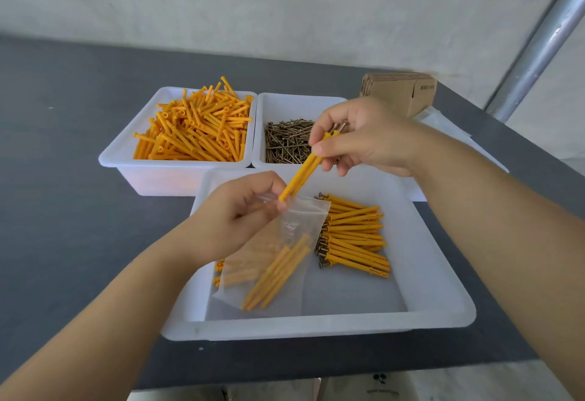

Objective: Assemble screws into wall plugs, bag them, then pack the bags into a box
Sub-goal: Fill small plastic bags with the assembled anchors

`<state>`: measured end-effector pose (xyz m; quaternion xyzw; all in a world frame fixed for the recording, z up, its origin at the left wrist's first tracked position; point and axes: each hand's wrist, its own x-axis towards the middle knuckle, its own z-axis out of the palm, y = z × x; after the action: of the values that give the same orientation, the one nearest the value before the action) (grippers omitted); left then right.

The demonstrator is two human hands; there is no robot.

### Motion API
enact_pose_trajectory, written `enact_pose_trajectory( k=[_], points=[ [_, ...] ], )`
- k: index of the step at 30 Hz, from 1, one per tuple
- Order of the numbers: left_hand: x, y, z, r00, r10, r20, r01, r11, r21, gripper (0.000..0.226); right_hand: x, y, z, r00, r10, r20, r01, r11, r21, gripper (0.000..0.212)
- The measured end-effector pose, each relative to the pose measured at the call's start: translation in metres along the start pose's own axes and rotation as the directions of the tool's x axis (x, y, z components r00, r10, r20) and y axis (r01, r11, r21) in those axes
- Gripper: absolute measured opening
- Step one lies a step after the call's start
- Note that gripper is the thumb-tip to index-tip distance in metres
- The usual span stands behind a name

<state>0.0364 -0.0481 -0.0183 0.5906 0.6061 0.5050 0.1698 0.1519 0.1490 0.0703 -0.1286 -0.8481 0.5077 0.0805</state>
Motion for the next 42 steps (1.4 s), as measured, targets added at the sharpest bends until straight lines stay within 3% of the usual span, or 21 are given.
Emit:
enact_pose_trajectory(
  k=[4, 10, 13, 15, 17, 21, 24, 26, 27, 29, 32, 34, 38, 42],
  points=[
    [-0.001, 0.000, 0.001, 0.999, -0.015, -0.030, 0.014, 1.000, -0.014, 0.018, -0.001, 0.002, -0.016, 0.997, 0.079, -0.023, -0.079, 0.997, -0.026, 0.006],
    [0.001, -0.003, 0.000, 1.000, -0.002, -0.007, 0.001, 0.999, -0.034, 0.017, 0.000, 0.011, -0.001, 0.992, 0.112, 0.056, -0.104, 0.987, -0.119, 0.006],
    [0.001, -0.002, -0.001, 1.000, 0.011, -0.015, -0.011, 0.999, -0.043, 0.012, 0.005, 0.011, 0.021, 0.977, 0.103, 0.186, -0.081, 0.989, -0.123, 0.007],
    [0.000, -0.001, -0.003, 1.000, 0.018, -0.005, -0.018, 0.999, -0.036, 0.010, 0.008, 0.008, 0.031, 0.934, 0.142, 0.327, -0.125, 0.989, -0.072, 0.015],
    [-0.001, -0.001, -0.003, 1.000, 0.017, 0.008, -0.017, 0.999, -0.042, 0.009, 0.010, 0.004, 0.036, 0.912, 0.197, 0.360, -0.188, 0.980, -0.060, 0.023],
    [0.000, -0.001, -0.002, 1.000, 0.012, 0.027, -0.012, 0.999, -0.032, 0.009, 0.011, 0.000, 0.032, 0.945, 0.191, 0.263, -0.152, 0.975, -0.161, 0.029],
    [0.000, -0.001, -0.002, 1.000, -0.009, 0.021, 0.010, 0.999, -0.043, 0.009, 0.005, 0.001, 0.029, 0.975, 0.138, 0.175, -0.134, 0.990, -0.036, 0.026],
    [-0.001, 0.000, -0.001, 0.999, -0.047, -0.002, 0.047, 0.998, -0.044, 0.008, 0.004, 0.006, 0.021, 0.993, 0.110, 0.031, -0.111, 0.993, 0.034, 0.021],
    [-0.001, 0.001, -0.001, 0.999, -0.046, -0.010, 0.046, 0.998, -0.046, 0.009, 0.002, 0.011, 0.017, 0.995, 0.084, -0.058, -0.087, 0.995, -0.050, 0.017],
    [0.000, 0.003, 0.000, 1.000, -0.016, -0.026, 0.015, 0.999, -0.041, 0.009, -0.001, 0.024, 0.008, 0.992, -0.011, -0.129, -0.044, 0.907, -0.419, 0.009],
    [0.000, 0.002, -0.001, 0.999, 0.003, -0.036, -0.004, 1.000, -0.023, 0.010, -0.010, 0.046, 0.015, 0.995, 0.072, 0.075, 0.017, 0.600, -0.800, 0.010],
    [0.000, 0.001, -0.002, 1.000, 0.004, -0.031, -0.005, 1.000, -0.027, 0.009, -0.013, 0.061, 0.025, 0.975, 0.171, 0.142, 0.051, 0.448, -0.893, 0.009],
    [0.000, 0.000, -0.001, 1.000, -0.004, -0.026, 0.004, 1.000, -0.022, 0.009, -0.009, 0.079, 0.038, 0.984, 0.093, 0.150, 0.129, 0.199, -0.972, 0.038],
    [-0.001, 0.000, -0.001, 0.999, -0.022, -0.032, 0.021, 1.000, -0.013, 0.009, -0.009, 0.078, 0.044, 0.978, 0.101, 0.183, 0.169, 0.134, -0.976, 0.043]
  ],
)
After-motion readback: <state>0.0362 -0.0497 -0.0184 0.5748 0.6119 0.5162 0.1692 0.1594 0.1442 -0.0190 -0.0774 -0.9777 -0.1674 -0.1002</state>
